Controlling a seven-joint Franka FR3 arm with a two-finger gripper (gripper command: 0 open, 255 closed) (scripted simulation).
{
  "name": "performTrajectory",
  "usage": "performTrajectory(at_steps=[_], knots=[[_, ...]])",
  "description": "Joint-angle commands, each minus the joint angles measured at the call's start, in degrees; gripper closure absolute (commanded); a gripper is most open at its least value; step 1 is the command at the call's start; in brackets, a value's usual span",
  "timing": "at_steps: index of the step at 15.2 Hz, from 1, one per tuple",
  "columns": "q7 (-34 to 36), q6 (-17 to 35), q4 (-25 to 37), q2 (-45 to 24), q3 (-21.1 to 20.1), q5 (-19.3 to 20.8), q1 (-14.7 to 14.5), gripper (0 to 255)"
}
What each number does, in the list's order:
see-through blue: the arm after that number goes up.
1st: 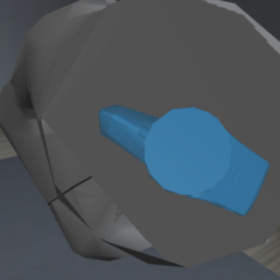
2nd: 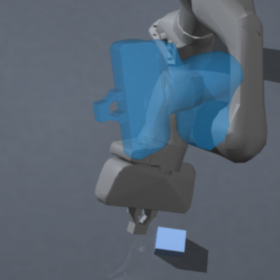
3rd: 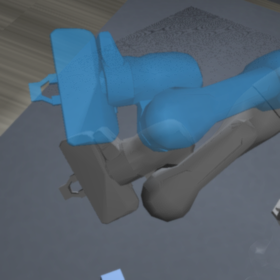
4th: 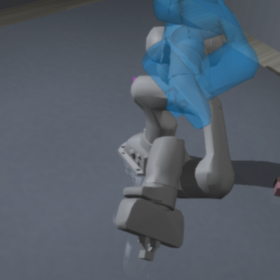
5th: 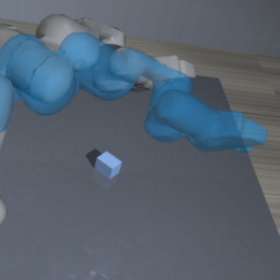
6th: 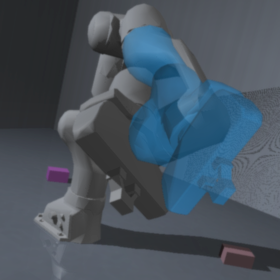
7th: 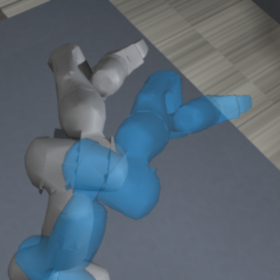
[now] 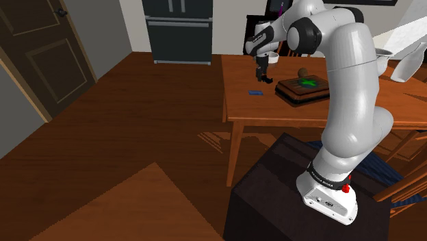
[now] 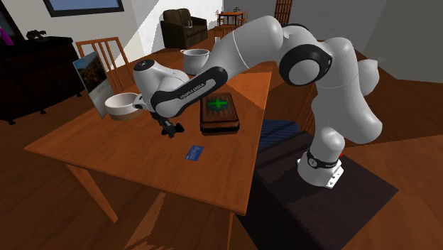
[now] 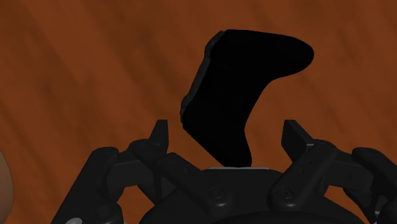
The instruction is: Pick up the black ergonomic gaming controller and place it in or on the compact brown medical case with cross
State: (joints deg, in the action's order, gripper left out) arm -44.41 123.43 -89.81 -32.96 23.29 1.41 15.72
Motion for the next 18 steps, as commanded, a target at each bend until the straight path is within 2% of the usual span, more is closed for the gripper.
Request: performTrajectory(at_steps=[1,3,4,13,18], knots=[[0.0,0.0,0.0,0.0,0.0,0.0,0.0,0],[0.0,0.0,0.0,0.0,0.0,0.0,0.0,0],[0.0,0.0,0.0,0.0,0.0,0.0,0.0,255],[0.0,0.0,0.0,0.0,0.0,0.0,0.0,255],[-0.3,-3.0,1.5,1.6,0.3,0.4,-0.2,255]])
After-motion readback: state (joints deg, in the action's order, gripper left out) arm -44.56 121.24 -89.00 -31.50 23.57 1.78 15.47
